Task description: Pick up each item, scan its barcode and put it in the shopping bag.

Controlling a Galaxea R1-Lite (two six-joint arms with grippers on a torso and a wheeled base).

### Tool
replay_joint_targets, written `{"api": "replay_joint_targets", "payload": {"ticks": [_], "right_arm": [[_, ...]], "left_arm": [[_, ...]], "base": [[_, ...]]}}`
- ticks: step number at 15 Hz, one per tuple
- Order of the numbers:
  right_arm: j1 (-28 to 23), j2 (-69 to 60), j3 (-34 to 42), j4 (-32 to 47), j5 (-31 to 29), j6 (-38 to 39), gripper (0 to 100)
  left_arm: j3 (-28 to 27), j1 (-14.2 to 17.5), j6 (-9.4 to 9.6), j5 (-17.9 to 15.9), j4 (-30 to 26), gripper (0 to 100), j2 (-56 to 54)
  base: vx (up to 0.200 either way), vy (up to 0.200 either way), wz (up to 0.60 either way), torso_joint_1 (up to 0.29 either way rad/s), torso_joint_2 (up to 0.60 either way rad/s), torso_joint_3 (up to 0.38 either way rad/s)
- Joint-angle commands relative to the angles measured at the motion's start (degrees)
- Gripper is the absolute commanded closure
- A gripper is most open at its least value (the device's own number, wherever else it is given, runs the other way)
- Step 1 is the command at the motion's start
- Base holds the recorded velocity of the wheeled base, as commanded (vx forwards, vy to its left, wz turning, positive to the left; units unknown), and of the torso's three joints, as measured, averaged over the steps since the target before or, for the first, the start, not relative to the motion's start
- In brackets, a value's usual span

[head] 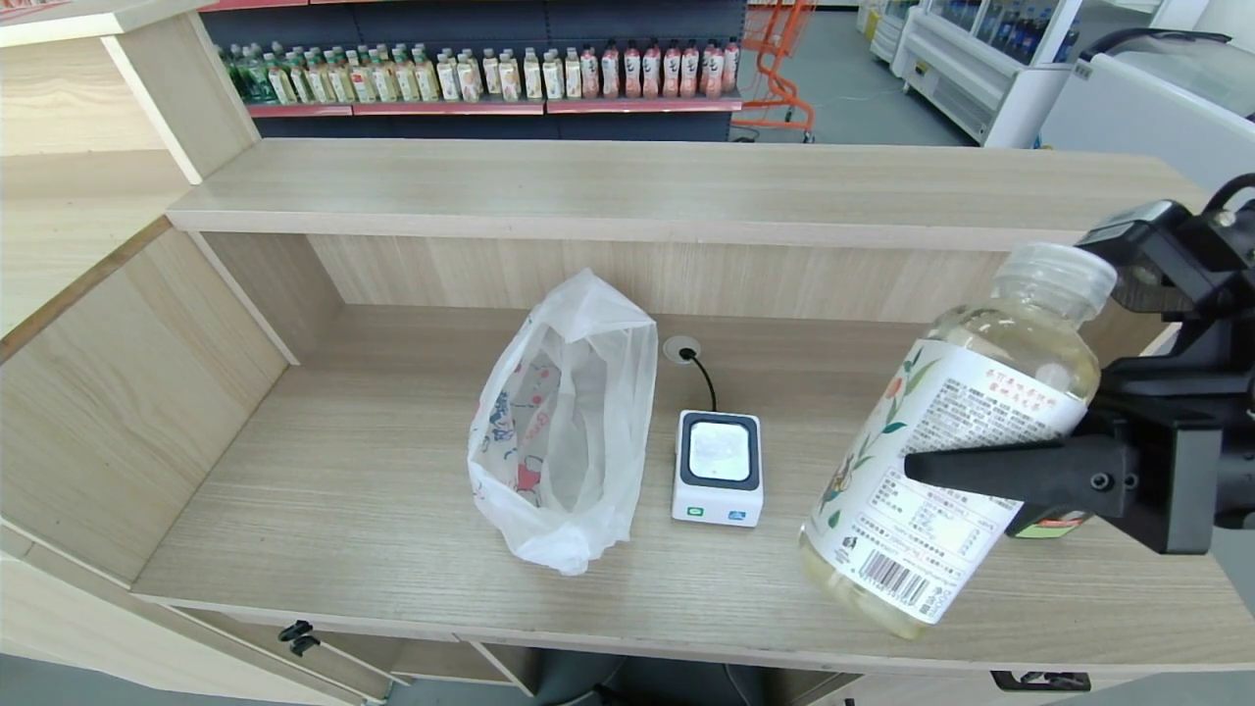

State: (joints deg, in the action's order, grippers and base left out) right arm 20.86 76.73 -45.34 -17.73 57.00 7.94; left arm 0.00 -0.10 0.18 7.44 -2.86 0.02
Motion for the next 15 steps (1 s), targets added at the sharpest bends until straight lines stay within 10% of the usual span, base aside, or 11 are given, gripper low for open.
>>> {"api": "replay_joint_targets", "payload": {"ticks": [1,10,15], "right_arm": [[1.2,-0.61,0.6,-0.03,0.04,-0.03,100],[2.43,-0.53,1.57,-0.56,-0.93,-4.95,100],[-7.41,14.5,-0.81,-8.99,-10.42,-45.99,100]], "left_arm": [[0.0,0.01,-0.01,0.03,-0.04,0,-0.02],[0.0,0.01,-0.01,0.03,-0.04,0,-0.02],[0.0,0.01,-0.01,0.03,0.05,0,-0.02]], "base": [[0.0,0.0,0.0,0.0,0.0,0.0],[0.0,0.0,0.0,0.0,0.0,0.0],[0.0,0.0,0.0,0.0,0.0,0.0]]}}
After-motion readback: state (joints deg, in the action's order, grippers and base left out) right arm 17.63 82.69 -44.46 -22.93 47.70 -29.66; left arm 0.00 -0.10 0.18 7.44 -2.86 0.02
